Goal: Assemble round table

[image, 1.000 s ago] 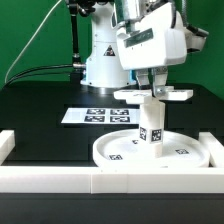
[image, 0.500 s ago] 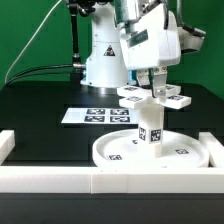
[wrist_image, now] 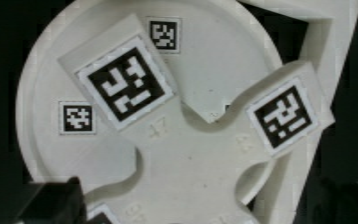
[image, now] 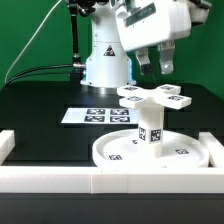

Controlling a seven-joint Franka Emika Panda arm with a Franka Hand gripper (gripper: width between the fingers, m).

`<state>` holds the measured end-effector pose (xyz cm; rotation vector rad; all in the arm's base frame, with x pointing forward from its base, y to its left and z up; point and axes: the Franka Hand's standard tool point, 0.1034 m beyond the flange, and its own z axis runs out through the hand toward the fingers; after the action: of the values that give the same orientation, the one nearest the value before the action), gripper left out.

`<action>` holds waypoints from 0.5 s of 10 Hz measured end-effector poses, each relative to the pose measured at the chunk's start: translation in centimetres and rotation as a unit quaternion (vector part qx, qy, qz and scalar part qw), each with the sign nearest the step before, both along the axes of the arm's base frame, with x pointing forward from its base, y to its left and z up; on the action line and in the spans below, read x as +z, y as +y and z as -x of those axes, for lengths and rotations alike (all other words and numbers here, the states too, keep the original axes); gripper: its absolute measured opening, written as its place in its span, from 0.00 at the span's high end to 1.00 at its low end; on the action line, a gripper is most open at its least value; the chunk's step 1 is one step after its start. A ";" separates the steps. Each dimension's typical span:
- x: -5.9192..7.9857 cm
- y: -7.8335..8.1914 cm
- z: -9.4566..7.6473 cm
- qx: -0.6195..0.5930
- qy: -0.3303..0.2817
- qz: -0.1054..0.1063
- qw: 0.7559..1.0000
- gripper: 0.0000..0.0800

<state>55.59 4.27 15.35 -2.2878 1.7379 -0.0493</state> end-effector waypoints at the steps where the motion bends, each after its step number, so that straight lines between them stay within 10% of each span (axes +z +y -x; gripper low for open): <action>1: -0.2 0.0 0.0 0.011 -0.001 0.003 1.000 0.19; 5: -0.1 1.5 0.3 0.197 -0.004 0.064 0.978 0.19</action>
Offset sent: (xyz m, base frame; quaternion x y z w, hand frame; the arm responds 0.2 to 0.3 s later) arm 0.0025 0.0108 0.0025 -0.1264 0.0952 -0.3246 0.9325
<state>55.32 5.73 15.21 -2.6775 1.2802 -0.0956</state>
